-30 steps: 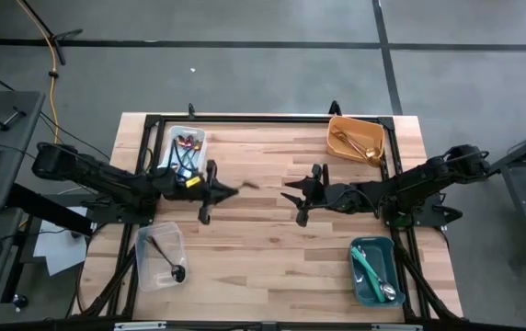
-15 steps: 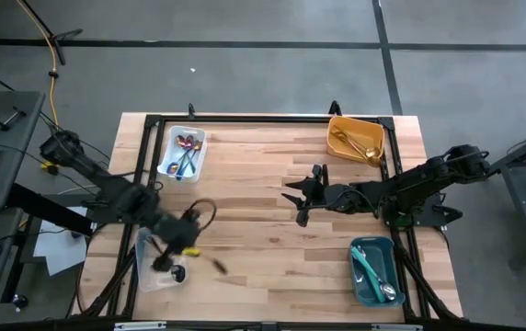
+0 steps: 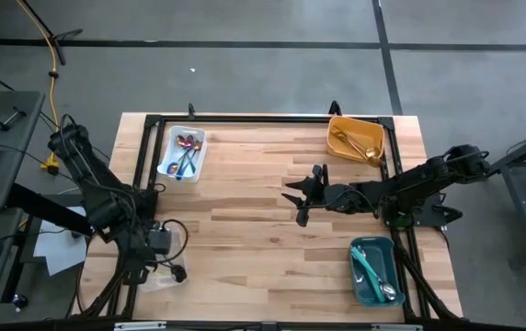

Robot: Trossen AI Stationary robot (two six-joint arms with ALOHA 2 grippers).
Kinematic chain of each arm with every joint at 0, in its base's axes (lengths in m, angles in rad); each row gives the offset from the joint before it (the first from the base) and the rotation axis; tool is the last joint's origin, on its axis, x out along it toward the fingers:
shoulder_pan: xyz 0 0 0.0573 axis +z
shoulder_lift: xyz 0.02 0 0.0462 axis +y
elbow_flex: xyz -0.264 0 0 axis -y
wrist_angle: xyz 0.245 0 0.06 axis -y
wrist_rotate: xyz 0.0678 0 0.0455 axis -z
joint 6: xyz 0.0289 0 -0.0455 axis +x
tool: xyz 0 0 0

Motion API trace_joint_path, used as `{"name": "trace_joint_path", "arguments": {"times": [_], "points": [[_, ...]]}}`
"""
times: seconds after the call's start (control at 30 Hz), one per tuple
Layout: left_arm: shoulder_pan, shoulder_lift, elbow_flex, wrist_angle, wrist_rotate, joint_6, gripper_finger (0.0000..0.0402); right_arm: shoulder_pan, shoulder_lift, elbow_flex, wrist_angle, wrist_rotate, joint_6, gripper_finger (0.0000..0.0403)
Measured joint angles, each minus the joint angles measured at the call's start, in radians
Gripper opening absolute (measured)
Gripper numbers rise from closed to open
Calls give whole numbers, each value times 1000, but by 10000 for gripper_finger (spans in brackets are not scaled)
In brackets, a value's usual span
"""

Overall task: Sort silverware by color (type)
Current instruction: Put the black spoon into the transparent bin

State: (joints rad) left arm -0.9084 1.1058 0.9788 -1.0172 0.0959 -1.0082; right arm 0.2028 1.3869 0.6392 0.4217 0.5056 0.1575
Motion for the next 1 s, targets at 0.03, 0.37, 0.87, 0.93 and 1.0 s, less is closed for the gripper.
{"name": "trace_joint_path", "arguments": {"times": [0.03, 0.37, 0.87, 0.93, 1.0], "points": [[-4, -4, 0, -10, 0, 3, 0, 0, 0, 0, 0, 0, -1, 140], [-4, -73, 0, -84, 21, -37, 0, 0, 0, 0, 0, 0, -9, 140], [-5, -326, -283, 163, 57, -220, 0, 0, 0, 0, -21, 0, -9, 140], [-10, -350, -291, 166, 57, -218, 0, 0, 0, 0, -21, 0, -6, 140], [-15, -372, -293, 152, 59, -213, 0, -2, 0, 0, -21, 0, 2, 140]]}}
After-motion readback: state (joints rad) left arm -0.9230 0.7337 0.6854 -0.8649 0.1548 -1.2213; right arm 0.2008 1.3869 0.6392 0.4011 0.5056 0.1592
